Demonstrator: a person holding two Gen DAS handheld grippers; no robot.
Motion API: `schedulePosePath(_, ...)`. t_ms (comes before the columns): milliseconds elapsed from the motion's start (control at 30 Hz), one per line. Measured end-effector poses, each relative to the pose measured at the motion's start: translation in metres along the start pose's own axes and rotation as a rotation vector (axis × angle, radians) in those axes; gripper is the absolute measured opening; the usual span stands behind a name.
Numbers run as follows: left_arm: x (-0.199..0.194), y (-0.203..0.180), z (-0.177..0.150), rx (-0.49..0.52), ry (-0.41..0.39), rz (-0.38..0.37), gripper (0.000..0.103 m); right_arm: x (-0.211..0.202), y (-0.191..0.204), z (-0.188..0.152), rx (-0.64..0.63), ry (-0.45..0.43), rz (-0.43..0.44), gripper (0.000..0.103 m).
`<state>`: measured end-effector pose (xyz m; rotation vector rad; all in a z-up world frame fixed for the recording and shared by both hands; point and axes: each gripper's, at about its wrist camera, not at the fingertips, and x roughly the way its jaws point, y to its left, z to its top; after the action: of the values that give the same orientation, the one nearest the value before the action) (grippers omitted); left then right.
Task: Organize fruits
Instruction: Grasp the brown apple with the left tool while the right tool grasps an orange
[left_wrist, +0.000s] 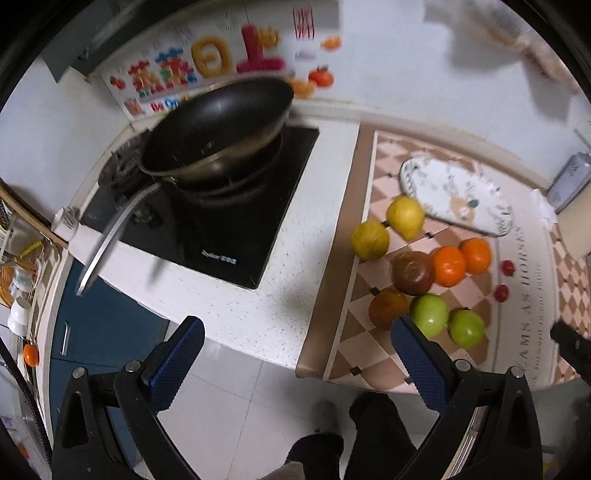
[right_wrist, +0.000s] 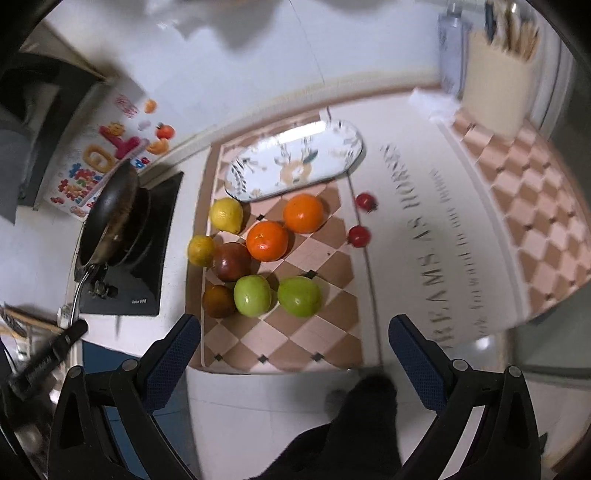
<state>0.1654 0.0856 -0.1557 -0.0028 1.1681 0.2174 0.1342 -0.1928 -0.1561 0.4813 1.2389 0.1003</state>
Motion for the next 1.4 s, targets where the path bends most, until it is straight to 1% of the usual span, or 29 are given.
schedulePosePath(33, 0.009, -0.001, 0.004, -0.006, 0.015, 0.002, 0.103, 0.013, -0.001, 0.009, 0.021, 0.025, 0.023, 0.101)
schedulePosePath(67, 0.018, -0.003, 0.007, -0.013, 0.034, 0.008, 0.103, 0.035, -0.003, 0.021, 0.048, 0.061, 0.050, 0.100)
schedulePosePath(100, 0.029, -0.006, 0.011, -0.023, 0.059, 0.014, 0.103, 0.053, -0.003, 0.030, 0.068, 0.091, 0.066, 0.098)
schedulePosePath(133, 0.039, -0.008, 0.014, -0.031, 0.083, 0.017, 0.103, 0.081, -0.003, 0.044, 0.089, 0.136, 0.083, 0.096)
schedulePosePath(200, 0.060, -0.014, 0.022, -0.042, 0.133, 0.029, 0.103, 0.117, 0.002, 0.059, 0.109, 0.199, 0.101, 0.091)
schedulePosePath(233, 0.067, -0.016, 0.025, -0.044, 0.151, 0.038, 0.103, 0.142, 0.006, 0.068, 0.118, 0.235, 0.103, 0.090)
schedulePosePath(367, 0.097, -0.025, 0.038, -0.045, 0.219, 0.036, 0.102, 0.207, 0.015, 0.089, 0.147, 0.330, 0.098, 0.087)
schedulePosePath(433, 0.106, -0.032, 0.044, -0.036, 0.243, 0.031, 0.102, 0.233, 0.019, 0.097, 0.155, 0.365, 0.085, 0.086)
schedulePosePath(467, 0.111, -0.037, 0.047, -0.030, 0.251, 0.021, 0.102, 0.240, 0.022, 0.098, 0.156, 0.377, 0.089, 0.084)
schedulePosePath(500, 0.114, -0.041, 0.049, -0.024, 0.259, 0.015, 0.102, 0.250, 0.025, 0.098, 0.147, 0.388, 0.101, 0.073)
schedulePosePath(533, 0.118, -0.046, 0.053, -0.017, 0.268, 0.007, 0.102, 0.257, 0.028, 0.097, 0.129, 0.404, 0.085, 0.069)
schedulePosePath(567, 0.120, -0.051, 0.056, -0.008, 0.272, -0.005, 0.102, 0.258, 0.032, 0.099, 0.109, 0.383, 0.079, 0.068)
schedulePosePath(600, 0.122, -0.056, 0.058, 0.000, 0.275, -0.023, 0.102, 0.260, 0.034, 0.099, 0.081, 0.382, 0.079, 0.067)
schedulePosePath(667, 0.127, -0.066, 0.063, 0.013, 0.297, -0.063, 0.102, 0.258, 0.027, 0.098, 0.077, 0.403, 0.082, 0.067)
schedulePosePath(700, 0.131, -0.072, 0.066, 0.014, 0.316, -0.099, 0.102, 0.255, 0.024, 0.096, 0.070, 0.416, 0.077, 0.067)
schedulePosePath(800, 0.143, -0.087, 0.072, 0.003, 0.360, -0.169, 0.102, 0.242, 0.011, 0.088, 0.017, 0.441, 0.038, 0.067)
schedulePosePath(900, 0.160, -0.107, 0.077, 0.017, 0.425, -0.232, 0.102, 0.229, -0.003, 0.081, -0.011, 0.433, 0.023, 0.067)
schedulePosePath(1000, 0.174, -0.126, 0.077, 0.059, 0.468, -0.244, 0.102, 0.223, -0.012, 0.079, -0.012, 0.424, 0.005, 0.067)
schedulePosePath(1067, 0.184, -0.138, 0.077, 0.096, 0.495, -0.245, 0.098, 0.221, -0.015, 0.079, -0.009, 0.418, 0.002, 0.067)
schedulePosePath(1133, 0.195, -0.147, 0.074, 0.129, 0.523, -0.227, 0.082, 0.220, -0.019, 0.079, -0.001, 0.420, 0.000, 0.067)
schedulePosePath(1167, 0.200, -0.151, 0.073, 0.147, 0.536, -0.216, 0.077, 0.219, -0.020, 0.079, -0.002, 0.419, -0.002, 0.067)
schedulePosePath(1200, 0.204, -0.152, 0.072, 0.156, 0.543, -0.204, 0.069, 0.218, -0.023, 0.080, 0.001, 0.420, -0.003, 0.067)
schedulePosePath(1233, 0.207, -0.153, 0.071, 0.159, 0.550, -0.207, 0.066, 0.216, -0.026, 0.081, 0.004, 0.421, -0.005, 0.067)
schedulePosePath(1300, 0.208, -0.154, 0.072, 0.152, 0.539, -0.212, 0.065, 0.215, -0.027, 0.081, 0.004, 0.421, -0.006, 0.067)
schedulePosePath(1400, 0.206, -0.158, 0.074, 0.177, 0.516, -0.185, 0.065, 0.209, -0.040, 0.083, -0.002, 0.423, -0.006, 0.067)
